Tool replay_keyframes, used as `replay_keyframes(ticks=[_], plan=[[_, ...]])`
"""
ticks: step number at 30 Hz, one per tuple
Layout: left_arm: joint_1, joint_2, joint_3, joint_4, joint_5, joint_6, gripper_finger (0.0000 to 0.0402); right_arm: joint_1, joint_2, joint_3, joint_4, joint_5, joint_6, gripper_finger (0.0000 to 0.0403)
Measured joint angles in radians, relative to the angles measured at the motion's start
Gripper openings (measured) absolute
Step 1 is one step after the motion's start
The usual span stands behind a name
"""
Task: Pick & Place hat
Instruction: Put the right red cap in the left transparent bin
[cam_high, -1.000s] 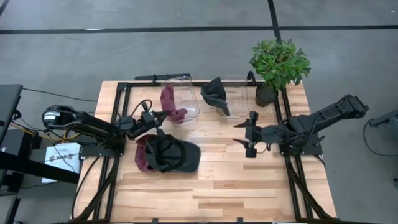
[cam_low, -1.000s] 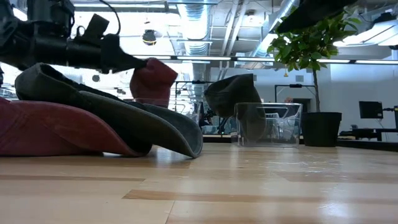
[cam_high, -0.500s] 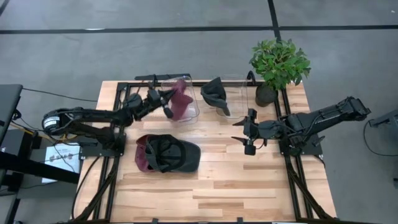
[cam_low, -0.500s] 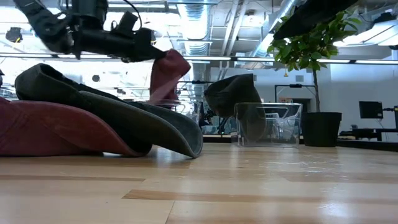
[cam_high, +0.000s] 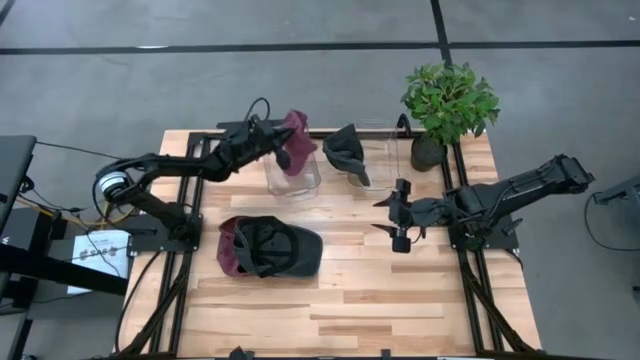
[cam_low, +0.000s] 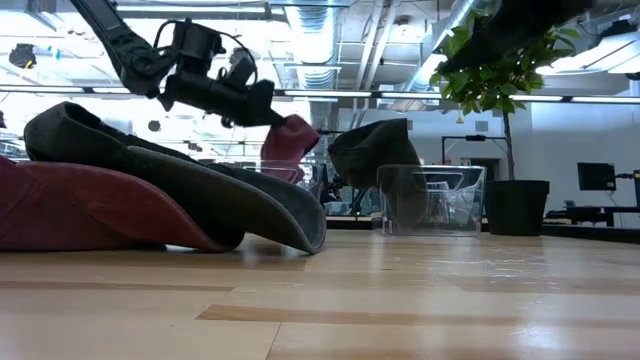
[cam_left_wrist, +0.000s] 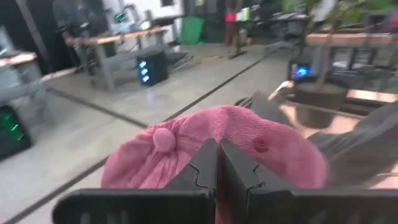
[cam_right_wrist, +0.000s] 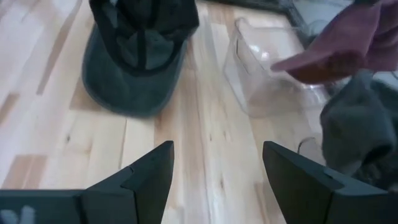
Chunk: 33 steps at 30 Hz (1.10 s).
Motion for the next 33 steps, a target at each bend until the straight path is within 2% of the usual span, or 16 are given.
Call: replay_keyframes(ticks=[4,10,13,15,23,29,33], plan=[[-0.050,-0.028,-0.047,-0.037,-0.134,-0.017,0.0007,0.001,0.025,-0.004,0.002,0.000,0.026,0.0240],[-0.168,-0.152,-0.126,-0.168,-0.285,-0.084,0.0007,-0.005,0.042,-0.005,0.020,0.002,0.026,0.0240],[-0.236,-0.203,-0.155,-0.201,-0.433,-0.091,0.0007,-0.018,0.040,-0.005,0.054,0.001,0.019,0.0240],[-0.270,-0.226,-0.166,-0.242,-0.489,-0.101,0.0007,-0.037,0.040,-0.005,0.085,-0.002,0.003,0.0240],[-0.357,-0.259,-0.228,-0.276,-0.496,-0.160,0.0008,-0.144,0.106,-0.005,0.176,-0.054,0.000,0.0240],[-0.425,-0.278,-0.265,-0.333,-0.503,-0.193,0.0008,-0.165,0.200,-0.005,0.250,-0.062,0.000,0.0240],[-0.448,-0.310,-0.294,-0.338,-0.510,-0.213,0.0010,-0.169,0.253,-0.003,0.299,-0.107,-0.002,0.0240]])
